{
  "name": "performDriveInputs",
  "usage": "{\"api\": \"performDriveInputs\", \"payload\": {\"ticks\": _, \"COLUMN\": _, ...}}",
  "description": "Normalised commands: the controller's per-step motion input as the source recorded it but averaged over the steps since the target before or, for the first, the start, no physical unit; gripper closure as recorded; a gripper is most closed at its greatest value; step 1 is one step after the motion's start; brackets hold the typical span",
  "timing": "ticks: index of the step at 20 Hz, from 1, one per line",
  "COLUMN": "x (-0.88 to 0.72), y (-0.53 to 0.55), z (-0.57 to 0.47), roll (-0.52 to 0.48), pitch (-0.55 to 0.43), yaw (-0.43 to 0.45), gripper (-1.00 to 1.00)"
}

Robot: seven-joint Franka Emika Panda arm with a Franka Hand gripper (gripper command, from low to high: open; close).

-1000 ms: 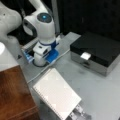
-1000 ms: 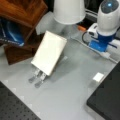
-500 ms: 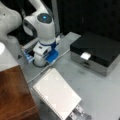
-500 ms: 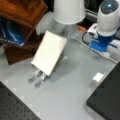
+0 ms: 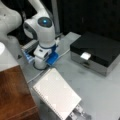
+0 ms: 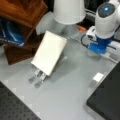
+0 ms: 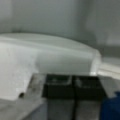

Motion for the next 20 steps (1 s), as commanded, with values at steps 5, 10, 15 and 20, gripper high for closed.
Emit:
{"api": "performDriveInputs", "payload": {"ticks": 5, "x": -0.92, "y": -0.13, "z": -0.45, "roll": 0.194, "pitch": -0.615, "yaw": -0.078, "gripper": 1.0}}
{"api": "performDriveInputs", "payload": {"ticks": 10, "x": -0.97, "y": -0.05, "z": -0.45, "roll": 0.177, "pitch": -0.626, "yaw": -0.111, "gripper": 1.0}}
{"api": "performDriveInputs", "payload": {"ticks": 15, "x": -1.0, "y": 0.02, "z": -0.4, "roll": 0.14, "pitch": -0.61, "yaw": -0.132, "gripper": 1.0}}
{"api": "performDriveInputs", "payload": {"ticks": 20, "x": -1.0, "y": 0.0, "z": -0.3, "roll": 0.126, "pitch": -0.555, "yaw": -0.14, "gripper": 1.0}}
